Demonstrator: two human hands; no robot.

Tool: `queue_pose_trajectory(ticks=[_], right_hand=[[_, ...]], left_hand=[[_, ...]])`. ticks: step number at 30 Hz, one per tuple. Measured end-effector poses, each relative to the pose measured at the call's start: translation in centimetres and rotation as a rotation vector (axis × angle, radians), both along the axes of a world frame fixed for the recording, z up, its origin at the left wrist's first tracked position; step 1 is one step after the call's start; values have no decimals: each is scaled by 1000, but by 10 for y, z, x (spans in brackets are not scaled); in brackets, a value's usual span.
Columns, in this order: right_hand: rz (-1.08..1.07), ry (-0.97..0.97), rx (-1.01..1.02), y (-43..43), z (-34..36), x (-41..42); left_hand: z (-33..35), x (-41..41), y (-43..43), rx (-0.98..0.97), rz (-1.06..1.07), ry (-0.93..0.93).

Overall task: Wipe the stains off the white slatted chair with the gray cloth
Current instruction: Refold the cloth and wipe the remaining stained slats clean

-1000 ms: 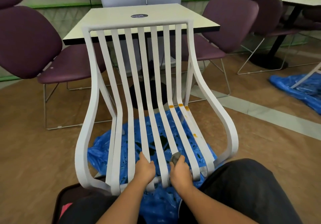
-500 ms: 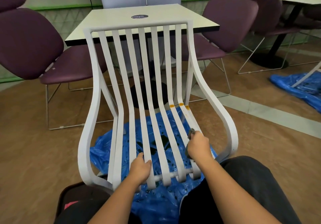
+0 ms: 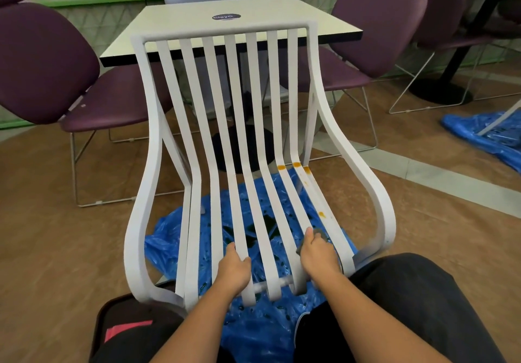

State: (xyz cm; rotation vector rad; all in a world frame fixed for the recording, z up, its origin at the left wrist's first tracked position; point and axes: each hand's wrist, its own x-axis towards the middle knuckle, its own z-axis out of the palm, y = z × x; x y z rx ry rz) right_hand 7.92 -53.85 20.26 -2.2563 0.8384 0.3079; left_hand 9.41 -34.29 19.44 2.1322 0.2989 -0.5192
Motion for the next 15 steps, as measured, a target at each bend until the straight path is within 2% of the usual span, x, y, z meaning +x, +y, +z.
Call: queue_pose_trajectory(ticks=[3,6,11,15], right_hand=[[-88,-50,-17,-1,-7,3],[-123,-8,-7,1,-12,1],[-20,87,-100,-4,-21,14],[74,115,-140,-9,-24,30]], left_hand=[[-1,3,-2,-17,32,8],[-1,5,-7,-101,107,30],[-4,10,-15,-134,139,48],[-6,12,-20,-21,97,40]])
